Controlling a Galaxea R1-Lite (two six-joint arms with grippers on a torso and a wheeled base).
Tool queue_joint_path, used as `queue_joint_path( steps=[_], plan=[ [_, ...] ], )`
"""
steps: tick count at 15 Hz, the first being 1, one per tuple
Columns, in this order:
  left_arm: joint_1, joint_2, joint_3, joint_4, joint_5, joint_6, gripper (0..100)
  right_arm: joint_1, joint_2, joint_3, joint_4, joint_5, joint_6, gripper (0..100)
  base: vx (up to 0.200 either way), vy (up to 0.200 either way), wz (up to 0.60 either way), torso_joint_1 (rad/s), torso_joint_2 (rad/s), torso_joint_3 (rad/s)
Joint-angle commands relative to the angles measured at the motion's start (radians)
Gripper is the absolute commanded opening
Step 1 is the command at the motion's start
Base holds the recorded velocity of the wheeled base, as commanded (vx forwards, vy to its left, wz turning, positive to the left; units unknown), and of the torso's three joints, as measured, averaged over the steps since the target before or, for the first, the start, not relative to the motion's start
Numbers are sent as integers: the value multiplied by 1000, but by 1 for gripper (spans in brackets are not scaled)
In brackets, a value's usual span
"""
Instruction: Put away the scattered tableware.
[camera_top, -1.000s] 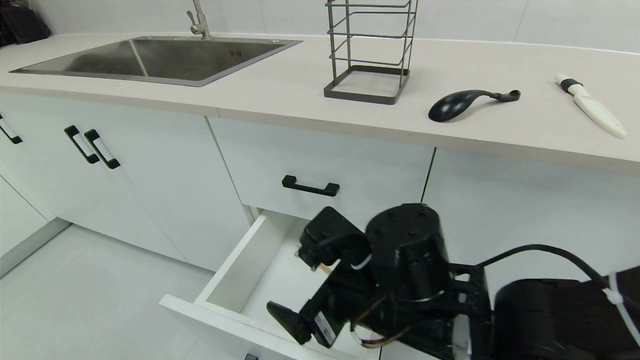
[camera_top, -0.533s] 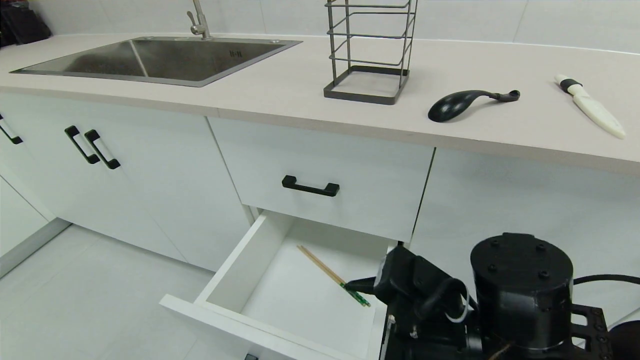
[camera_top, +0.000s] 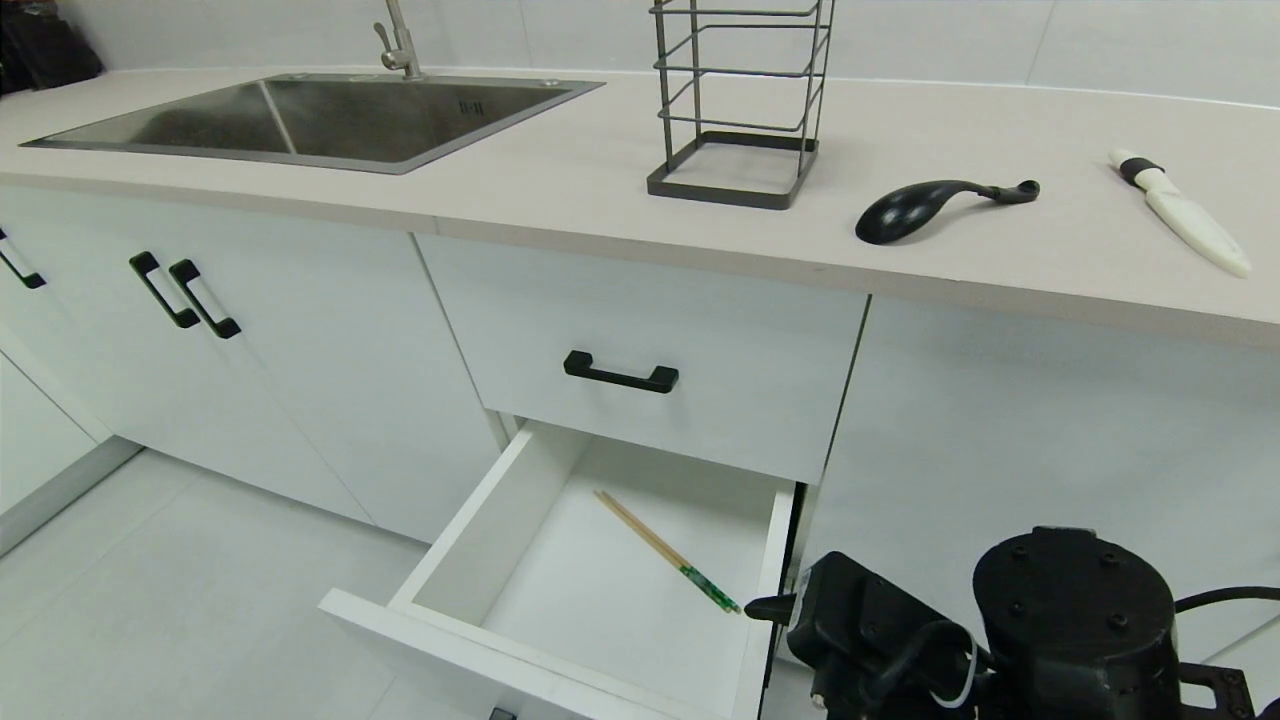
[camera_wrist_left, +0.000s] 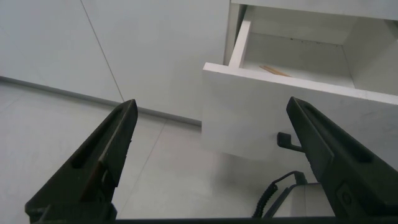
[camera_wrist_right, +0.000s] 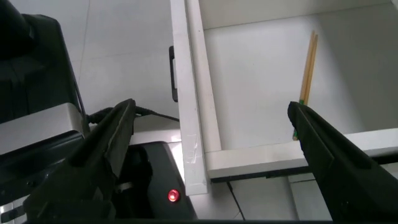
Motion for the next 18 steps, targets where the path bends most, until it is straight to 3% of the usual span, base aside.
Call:
queue_joint_path(
  steps=[1, 14, 18],
  plan=[
    [0, 0, 0, 0, 0, 0, 100, 1, 1, 3, 0, -1, 0, 100, 0, 0, 0, 0, 0, 0],
    [0, 0, 0, 0, 0, 0, 100, 2, 5, -24, 9, -27, 0, 100, 0, 0, 0, 0, 0, 0],
    [0, 0, 0, 0, 0, 0, 100, 2, 5, -26, 9, -30, 0, 100, 0, 0, 0, 183, -93, -68]
  ],
)
